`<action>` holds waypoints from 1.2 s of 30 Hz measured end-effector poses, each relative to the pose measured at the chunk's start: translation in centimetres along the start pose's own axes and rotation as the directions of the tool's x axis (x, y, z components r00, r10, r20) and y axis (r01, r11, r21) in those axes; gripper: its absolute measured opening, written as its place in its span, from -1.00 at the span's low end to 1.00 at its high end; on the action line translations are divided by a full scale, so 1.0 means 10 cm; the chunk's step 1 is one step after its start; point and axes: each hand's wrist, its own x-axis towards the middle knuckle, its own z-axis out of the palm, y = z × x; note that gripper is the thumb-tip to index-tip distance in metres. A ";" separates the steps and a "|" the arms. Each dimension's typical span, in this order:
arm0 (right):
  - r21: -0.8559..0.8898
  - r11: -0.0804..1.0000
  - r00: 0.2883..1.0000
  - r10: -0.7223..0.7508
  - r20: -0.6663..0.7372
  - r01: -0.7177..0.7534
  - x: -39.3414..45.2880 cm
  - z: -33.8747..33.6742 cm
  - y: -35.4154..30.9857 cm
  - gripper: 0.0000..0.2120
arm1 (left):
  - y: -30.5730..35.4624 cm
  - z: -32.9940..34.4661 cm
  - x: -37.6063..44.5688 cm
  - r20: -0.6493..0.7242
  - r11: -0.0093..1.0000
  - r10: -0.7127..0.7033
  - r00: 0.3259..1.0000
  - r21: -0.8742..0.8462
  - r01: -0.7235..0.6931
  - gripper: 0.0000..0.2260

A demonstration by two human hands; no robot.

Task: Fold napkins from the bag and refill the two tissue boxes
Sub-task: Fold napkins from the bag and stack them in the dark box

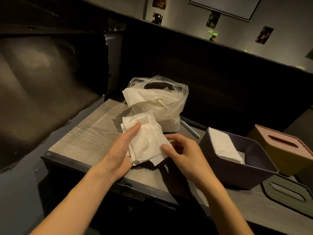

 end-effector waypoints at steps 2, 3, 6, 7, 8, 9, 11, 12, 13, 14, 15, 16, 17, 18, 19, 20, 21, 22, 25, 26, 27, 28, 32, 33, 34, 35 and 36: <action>0.065 0.997 0.999 0.042 -0.014 -0.041 -0.06 -0.01 0.06 -0.77 | 0.00 0.00 0.00 -0.013 0.999 0.019 1.000 -0.028 -0.019 -0.68; 0.087 0.995 0.998 0.058 -0.018 -0.056 -0.08 -0.02 0.09 -0.79 | 0.01 0.00 0.01 -0.029 0.998 0.033 0.999 -0.046 -0.034 -0.70; 0.097 0.992 0.996 0.083 0.029 -0.086 -0.10 -0.03 0.12 -0.82 | 0.00 0.01 0.00 -0.054 0.998 0.049 0.997 -0.040 -0.051 -0.72; 0.097 0.992 0.996 0.076 0.043 -0.080 -0.10 -0.01 0.11 -0.80 | 0.00 0.02 -0.01 -0.044 0.999 0.048 0.998 -0.011 -0.049 -0.69; 0.095 0.994 0.998 0.058 0.039 -0.061 -0.09 0.01 0.11 -0.78 | -0.02 0.02 -0.01 -0.034 0.999 0.047 0.998 0.022 -0.047 -0.67; 0.089 0.995 0.999 0.034 0.010 -0.035 -0.08 0.03 0.10 -0.79 | -0.03 0.03 -0.01 -0.034 0.998 0.052 0.998 0.046 -0.050 -0.67; 0.059 0.998 0.988 -0.019 -0.156 0.028 -0.08 0.08 0.08 -0.87 | -0.04 0.05 -0.01 -0.061 0.996 0.073 0.995 0.058 -0.070 -0.68; 0.062 0.996 0.960 -0.046 -0.277 0.065 -0.10 0.09 0.07 -0.89 | -0.03 0.06 -0.02 -0.079 0.995 0.082 0.994 0.056 -0.077 -0.71; 0.104 0.988 0.917 -0.061 -0.394 0.111 -0.11 0.10 0.05 -0.88 | -0.03 0.07 -0.03 -0.093 0.994 0.091 0.992 0.063 -0.085 -0.73; 0.188 0.968 0.881 -0.059 -0.470 0.166 -0.12 0.09 0.04 -0.87 | -0.03 0.08 -0.04 -0.097 0.992 0.100 0.990 0.086 -0.092 -0.74; 0.292 0.931 0.870 -0.048 -0.491 0.216 -0.12 0.07 0.00 -0.85 | -0.03 0.08 -0.04 -0.094 0.988 0.109 0.990 0.124 -0.097 -0.74; 0.393 0.886 0.885 -0.038 -0.464 0.245 -0.12 0.06 -0.06 -0.84 | -0.04 0.10 -0.04 -0.087 0.982 0.118 0.989 0.162 -0.102 -0.73; 0.454 0.856 0.910 -0.044 -0.413 0.247 -0.10 0.07 -0.13 -0.84 | -0.05 0.10 -0.03 -0.077 0.975 0.129 0.989 0.191 -0.112 -0.71; 0.442 0.866 0.928 -0.065 -0.367 0.235 -0.06 0.10 -0.18 -0.84 | -0.06 0.12 -0.03 -0.063 0.971 0.135 0.989 0.210 -0.119 -0.68; 0.347 0.911 0.935 -0.097 -0.342 0.221 -0.01 0.15 -0.21 -0.85 | -0.05 0.12 -0.04 -0.047 0.972 0.127 0.991 0.206 -0.115 -0.64; 0.186 0.961 0.934 -0.136 -0.330 0.206 0.05 0.23 -0.22 -0.86 | -0.05 0.13 -0.04 -0.022 0.979 0.105 0.994 0.178 -0.099 -0.58; 0.006 0.983 0.930 -0.169 -0.327 0.181 0.09 0.32 -0.22 -0.85 | -0.04 0.12 -0.04 0.004 0.989 0.077 0.997 0.129 -0.077 -0.51; -0.117 0.982 0.927 -0.182 -0.327 0.151 0.13 0.41 -0.20 -0.82 | -0.03 0.12 -0.05 0.027 0.995 0.052 0.998 0.087 -0.054 -0.47; -0.035 0.996 0.950 -0.089 -0.299 0.082 0.15 0.52 -0.07 -0.45 | -0.05 0.09 -0.03 -0.006 0.990 0.049 0.999 0.134 -0.047 -0.57; 0.084 0.996 0.965 -0.020 -0.262 0.043 0.13 0.50 -0.02 -0.31 | -0.06 0.08 -0.02 -0.022 0.987 0.061 0.998 0.150 -0.057 -0.59; 0.189 0.982 0.979 0.049 -0.197 -0.011 0.11 0.48 0.02 -0.22 | -0.06 0.07 -0.01 -0.031 0.986 0.077 0.997 0.151 -0.071 -0.61; 0.263 0.963 0.989 0.092 -0.116 -0.058 0.09 0.43 0.05 -0.22 | -0.06 0.07 -0.02 -0.024 0.986 0.090 0.996 0.143 -0.085 -0.61; 0.421 0.905 0.998 0.061 -0.008 -0.051 0.03 0.27 0.16 -0.60 | -0.05 0.08 -0.03 0.023 0.978 0.132 0.991 0.157 -0.134 -0.64; 0.451 0.892 0.997 0.021 -0.069 0.012 0.02 0.22 0.17 -0.66 | -0.06 0.08 -0.03 0.030 0.971 0.157 0.987 0.180 -0.159 -0.64; 0.447 0.890 0.988 -0.027 -0.152 0.093 0.01 0.16 0.18 -0.70 | -0.08 0.07 -0.01 0.036 0.955 0.192 0.981 0.225 -0.195 -0.64; 0.410 0.896 0.970 -0.077 -0.231 0.169 0.00 0.12 0.20 -0.74 | -0.09 0.05 0.00 0.039 0.925 0.236 0.971 0.296 -0.237 -0.65; 0.358 0.908 0.952 -0.115 -0.284 0.217 0.00 0.09 0.22 -0.75 | -0.11 0.03 0.03 0.038 0.880 0.288 0.957 0.385 -0.280 -0.65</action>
